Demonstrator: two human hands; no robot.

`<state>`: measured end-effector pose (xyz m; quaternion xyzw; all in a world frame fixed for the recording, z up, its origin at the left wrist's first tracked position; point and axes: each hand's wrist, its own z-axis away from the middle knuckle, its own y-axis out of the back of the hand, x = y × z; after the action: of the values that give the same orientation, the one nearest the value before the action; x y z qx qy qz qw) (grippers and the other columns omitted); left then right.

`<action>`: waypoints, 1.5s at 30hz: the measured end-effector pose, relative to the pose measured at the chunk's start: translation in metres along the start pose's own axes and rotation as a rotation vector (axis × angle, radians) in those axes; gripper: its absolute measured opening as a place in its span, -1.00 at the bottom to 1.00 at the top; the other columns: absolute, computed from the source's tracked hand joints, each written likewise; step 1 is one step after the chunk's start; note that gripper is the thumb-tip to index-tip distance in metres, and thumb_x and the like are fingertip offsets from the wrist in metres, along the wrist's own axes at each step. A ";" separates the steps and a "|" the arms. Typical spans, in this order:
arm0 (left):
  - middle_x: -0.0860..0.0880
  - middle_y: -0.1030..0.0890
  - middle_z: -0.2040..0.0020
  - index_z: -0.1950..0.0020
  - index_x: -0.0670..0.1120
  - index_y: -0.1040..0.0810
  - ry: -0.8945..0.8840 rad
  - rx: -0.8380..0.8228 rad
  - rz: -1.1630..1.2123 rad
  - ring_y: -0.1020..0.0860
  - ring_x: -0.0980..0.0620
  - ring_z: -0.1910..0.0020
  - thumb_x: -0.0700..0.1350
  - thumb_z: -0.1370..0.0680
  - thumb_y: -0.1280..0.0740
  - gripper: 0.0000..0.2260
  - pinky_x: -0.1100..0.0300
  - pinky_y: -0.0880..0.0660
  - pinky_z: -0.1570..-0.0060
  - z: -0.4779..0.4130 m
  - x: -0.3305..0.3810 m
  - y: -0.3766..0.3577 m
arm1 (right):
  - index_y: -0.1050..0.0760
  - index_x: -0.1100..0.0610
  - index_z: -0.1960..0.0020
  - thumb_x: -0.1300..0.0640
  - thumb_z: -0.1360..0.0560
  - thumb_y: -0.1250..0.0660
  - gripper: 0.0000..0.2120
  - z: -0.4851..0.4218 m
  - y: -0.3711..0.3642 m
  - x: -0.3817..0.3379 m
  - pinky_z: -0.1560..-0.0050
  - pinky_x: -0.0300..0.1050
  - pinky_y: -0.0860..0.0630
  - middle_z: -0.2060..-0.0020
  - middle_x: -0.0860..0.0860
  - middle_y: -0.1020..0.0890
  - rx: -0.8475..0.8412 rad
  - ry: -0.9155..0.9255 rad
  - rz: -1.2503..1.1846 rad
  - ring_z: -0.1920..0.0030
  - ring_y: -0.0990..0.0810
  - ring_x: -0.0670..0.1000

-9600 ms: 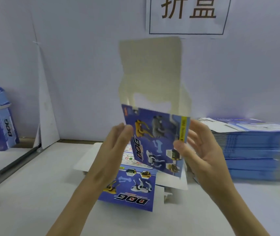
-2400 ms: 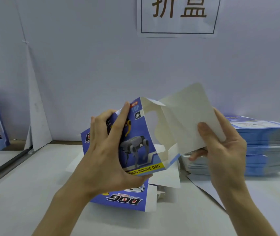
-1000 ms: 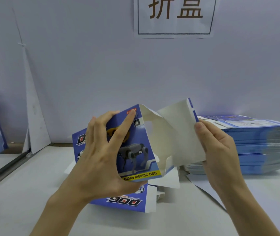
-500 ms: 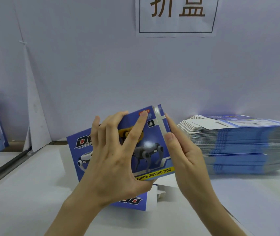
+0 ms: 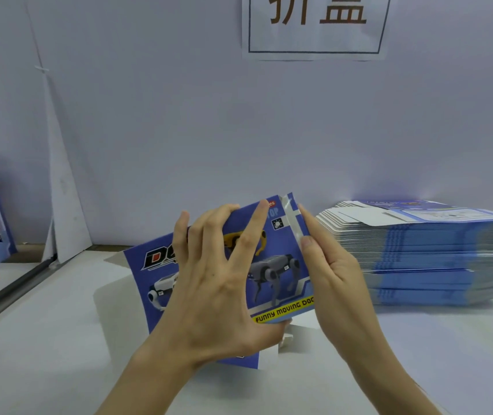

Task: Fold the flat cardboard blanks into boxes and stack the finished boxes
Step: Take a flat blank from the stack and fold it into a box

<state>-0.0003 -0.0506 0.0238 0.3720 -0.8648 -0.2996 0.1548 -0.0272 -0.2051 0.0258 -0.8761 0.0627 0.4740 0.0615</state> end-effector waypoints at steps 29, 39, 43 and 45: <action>-0.08 -0.07 -0.54 -0.38 0.15 -0.29 -0.138 -0.055 0.190 -0.11 -0.03 -0.51 0.37 -0.28 -0.37 -0.27 -0.27 -0.20 -0.38 -0.002 -0.004 0.019 | -0.51 -0.42 -0.12 0.00 -0.55 -0.23 -0.69 0.002 0.019 -0.040 -0.02 -0.23 -0.56 -0.02 -0.32 -0.66 -0.163 -0.032 0.067 -0.04 -0.61 -0.28; -0.03 -0.13 -0.43 -0.20 0.11 -0.38 -0.127 0.132 0.230 -0.37 -0.08 -0.30 0.24 -0.24 -0.50 -0.39 -0.07 -0.47 -0.14 0.000 0.011 0.013 | -0.51 -0.19 -0.33 0.11 -0.63 -0.19 -0.66 0.011 -0.009 -0.022 -0.34 0.15 -0.42 -0.26 -0.08 -0.58 -0.099 -0.103 0.053 -0.31 -0.53 0.00; -0.03 -0.11 -0.43 -0.20 0.10 -0.37 -0.082 0.166 0.217 -0.29 -0.04 -0.36 0.27 -0.22 -0.47 -0.36 -0.10 -0.46 -0.16 0.000 0.015 0.010 | -0.61 -0.23 -0.19 0.16 -0.60 -0.23 -0.65 0.010 -0.004 -0.031 -0.15 -0.13 -0.57 -0.21 -0.14 -0.58 -0.112 -0.137 0.028 -0.20 -0.59 -0.14; -0.01 -0.08 -0.44 -0.21 0.10 -0.37 -0.075 0.156 0.249 -0.30 -0.06 -0.38 0.27 -0.23 -0.44 -0.37 -0.10 -0.48 -0.14 -0.001 0.017 0.009 | -0.61 -0.21 -0.19 0.14 -0.60 -0.24 -0.68 0.016 -0.003 -0.032 -0.14 -0.21 -0.55 -0.21 -0.12 -0.56 -0.089 -0.114 0.062 -0.18 -0.57 -0.19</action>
<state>-0.0159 -0.0585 0.0312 0.2615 -0.9300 -0.2238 0.1291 -0.0567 -0.1974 0.0441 -0.8473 0.0651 0.5270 0.0112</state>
